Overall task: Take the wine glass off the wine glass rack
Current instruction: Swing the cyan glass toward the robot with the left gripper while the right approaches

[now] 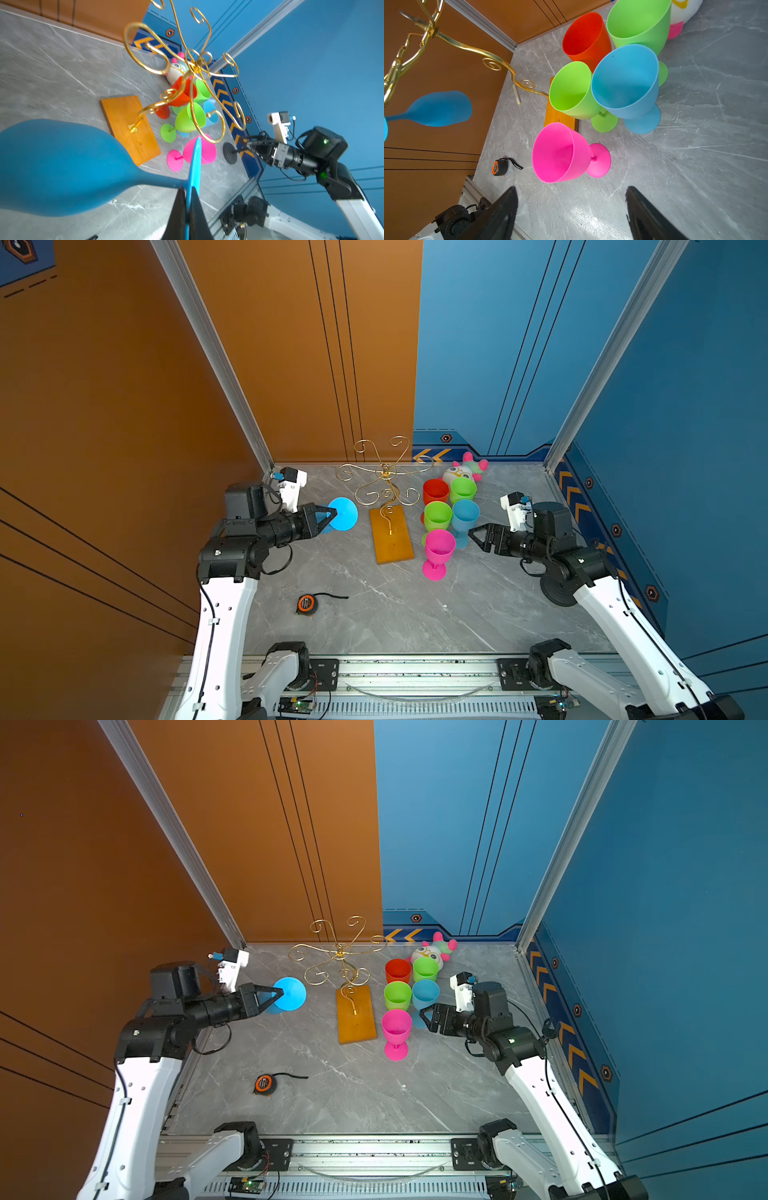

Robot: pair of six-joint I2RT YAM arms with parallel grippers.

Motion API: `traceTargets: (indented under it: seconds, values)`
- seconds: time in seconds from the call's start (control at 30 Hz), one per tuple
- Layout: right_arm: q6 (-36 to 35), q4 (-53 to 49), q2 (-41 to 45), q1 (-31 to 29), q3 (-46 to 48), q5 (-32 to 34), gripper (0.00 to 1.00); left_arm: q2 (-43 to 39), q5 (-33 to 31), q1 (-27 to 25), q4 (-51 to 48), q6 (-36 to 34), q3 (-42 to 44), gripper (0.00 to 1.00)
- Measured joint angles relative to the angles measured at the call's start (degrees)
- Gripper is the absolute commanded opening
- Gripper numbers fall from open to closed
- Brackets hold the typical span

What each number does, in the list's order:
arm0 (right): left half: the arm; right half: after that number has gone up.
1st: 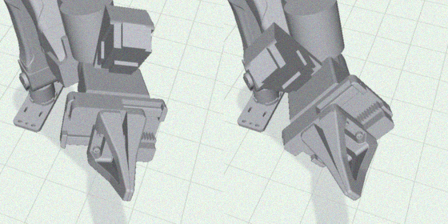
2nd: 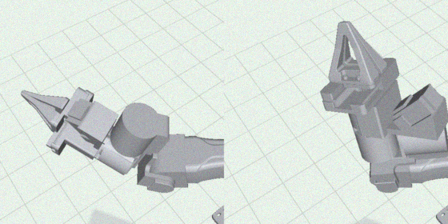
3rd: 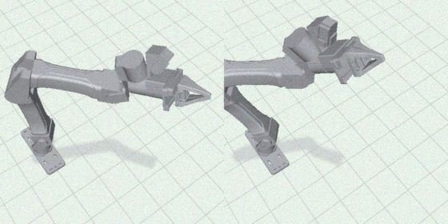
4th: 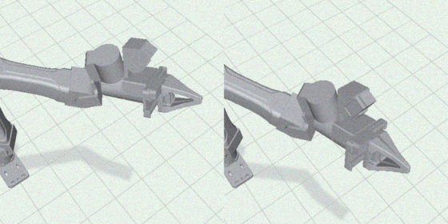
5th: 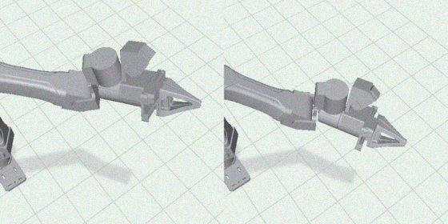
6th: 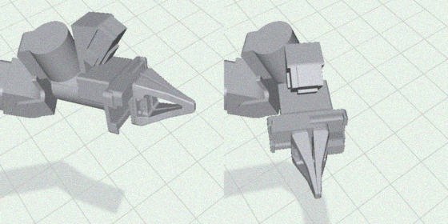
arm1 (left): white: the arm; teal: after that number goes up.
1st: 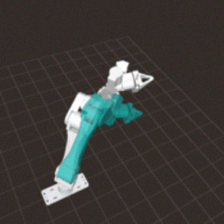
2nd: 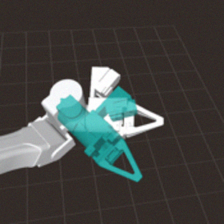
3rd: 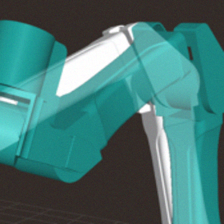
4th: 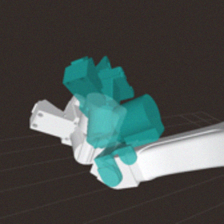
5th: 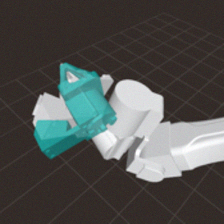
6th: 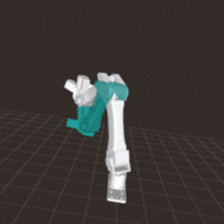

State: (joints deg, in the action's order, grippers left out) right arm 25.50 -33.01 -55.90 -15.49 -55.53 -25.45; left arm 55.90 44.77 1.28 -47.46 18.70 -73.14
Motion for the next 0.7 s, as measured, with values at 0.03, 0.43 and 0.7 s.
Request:
traceTargets:
  seconds: [0.03, 0.43, 0.7]
  values:
    - [-0.2, -0.4, -0.5, -0.2, -0.5, 0.1, 0.82, -0.5, 0.7, -1.0, -0.2, -0.4, 1.0, 0.00]
    - [-1.3, -4.1, -5.1, -3.0, -4.7, 1.7, 0.82, -4.0, 5.2, -25.4, -1.6, -5.6, 6.5, 0.00]
    - [-1.2, -6.8, -6.2, -4.6, -7.1, 3.2, 0.82, -5.1, -6.7, -49.9, -1.7, -10.8, 6.6, 0.00]
